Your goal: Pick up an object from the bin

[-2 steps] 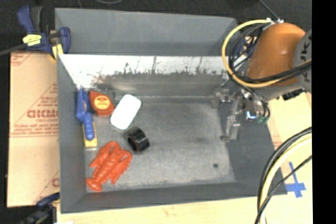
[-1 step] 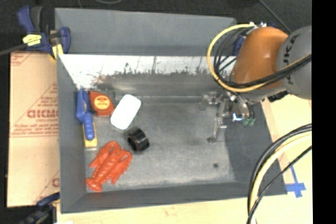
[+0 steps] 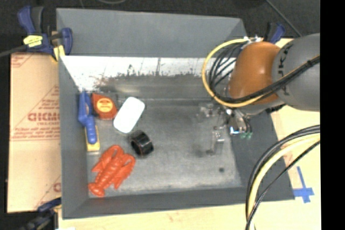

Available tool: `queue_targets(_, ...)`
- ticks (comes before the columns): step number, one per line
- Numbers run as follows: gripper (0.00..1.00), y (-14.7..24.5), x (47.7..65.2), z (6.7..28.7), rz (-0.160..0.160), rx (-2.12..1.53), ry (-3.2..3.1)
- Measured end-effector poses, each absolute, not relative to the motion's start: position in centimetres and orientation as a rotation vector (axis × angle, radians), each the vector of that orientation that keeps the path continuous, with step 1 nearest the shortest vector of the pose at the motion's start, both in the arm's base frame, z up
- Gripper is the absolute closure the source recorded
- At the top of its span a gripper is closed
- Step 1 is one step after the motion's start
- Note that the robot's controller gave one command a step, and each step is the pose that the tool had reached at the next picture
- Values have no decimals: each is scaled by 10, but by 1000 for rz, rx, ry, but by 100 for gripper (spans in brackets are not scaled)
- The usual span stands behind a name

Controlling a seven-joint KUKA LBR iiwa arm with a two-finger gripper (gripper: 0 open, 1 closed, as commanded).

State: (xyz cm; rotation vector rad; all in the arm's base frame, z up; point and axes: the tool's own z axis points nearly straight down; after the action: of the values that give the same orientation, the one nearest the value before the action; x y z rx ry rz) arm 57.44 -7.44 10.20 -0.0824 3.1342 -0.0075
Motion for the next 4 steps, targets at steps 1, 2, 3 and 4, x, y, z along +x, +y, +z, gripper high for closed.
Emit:
queue_targets(1, 0, -34, 604, 86, 2, -31, 3140)
queue_targets(2, 0, -20, 607, 83, -1, -102, 3131)
queue_targets(3, 0, 4, 576, 95, 0, -151, 3137)
queue_targets(4, 0, 23, 583, 88, 1, -32, 3136)
